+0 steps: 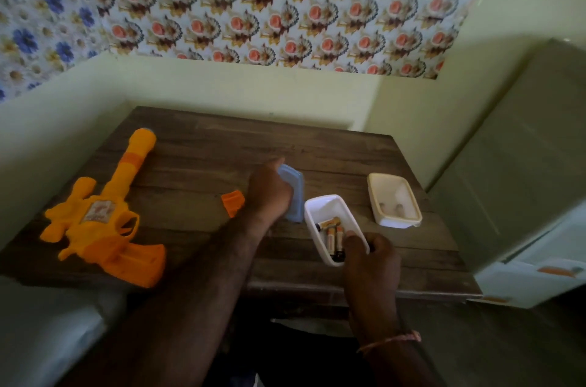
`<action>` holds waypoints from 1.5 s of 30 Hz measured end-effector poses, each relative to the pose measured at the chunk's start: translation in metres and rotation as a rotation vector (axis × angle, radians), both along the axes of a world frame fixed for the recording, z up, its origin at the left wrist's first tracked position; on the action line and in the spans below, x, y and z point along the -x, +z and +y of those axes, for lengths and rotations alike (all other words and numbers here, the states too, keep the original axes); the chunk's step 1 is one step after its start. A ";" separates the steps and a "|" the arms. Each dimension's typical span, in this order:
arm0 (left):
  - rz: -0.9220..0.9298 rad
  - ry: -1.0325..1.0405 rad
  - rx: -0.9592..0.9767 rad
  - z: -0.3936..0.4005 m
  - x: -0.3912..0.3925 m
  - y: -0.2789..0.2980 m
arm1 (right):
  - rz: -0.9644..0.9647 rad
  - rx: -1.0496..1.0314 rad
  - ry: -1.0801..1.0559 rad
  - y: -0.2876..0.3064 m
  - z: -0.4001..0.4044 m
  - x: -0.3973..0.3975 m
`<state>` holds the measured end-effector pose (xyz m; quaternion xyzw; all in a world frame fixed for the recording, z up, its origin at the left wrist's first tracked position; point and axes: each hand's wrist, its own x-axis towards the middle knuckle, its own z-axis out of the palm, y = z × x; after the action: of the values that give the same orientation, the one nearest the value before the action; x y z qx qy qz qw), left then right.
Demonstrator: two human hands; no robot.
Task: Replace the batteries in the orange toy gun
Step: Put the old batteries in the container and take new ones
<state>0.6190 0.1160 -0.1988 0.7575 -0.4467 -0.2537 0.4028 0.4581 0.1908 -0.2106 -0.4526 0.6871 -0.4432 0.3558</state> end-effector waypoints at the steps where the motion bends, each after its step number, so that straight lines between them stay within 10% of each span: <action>1: -0.043 -0.034 -0.031 -0.017 0.001 -0.001 | -0.002 -0.002 -0.010 -0.003 -0.004 0.007; 11: -0.306 -0.050 -0.228 -0.087 -0.007 -0.025 | -0.018 -0.008 -0.023 -0.025 -0.019 0.035; 18: -0.493 -0.101 -0.015 -0.045 -0.008 0.004 | -0.015 -0.023 -0.024 -0.020 -0.017 0.029; 23: 0.104 0.065 0.056 0.060 0.024 0.013 | -0.048 0.011 0.006 -0.009 -0.001 0.009; 28: 1.329 0.160 -0.063 0.120 0.045 -0.005 | -0.043 0.045 0.109 -0.003 0.034 -0.023; 32: 1.436 0.190 0.000 0.142 0.030 -0.004 | 0.022 0.043 0.245 -0.001 0.059 -0.040; 39: 1.557 0.139 0.008 0.151 0.007 -0.006 | 0.673 0.781 0.704 0.012 0.070 -0.034; 45: 1.515 0.078 0.001 0.150 0.000 -0.012 | 1.040 0.831 0.982 0.008 0.051 -0.045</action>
<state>0.6188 0.2659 -0.2105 0.3910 -0.0211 -0.6901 0.6086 0.5029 0.2418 -0.2023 -0.9432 0.2683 -0.1894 -0.0509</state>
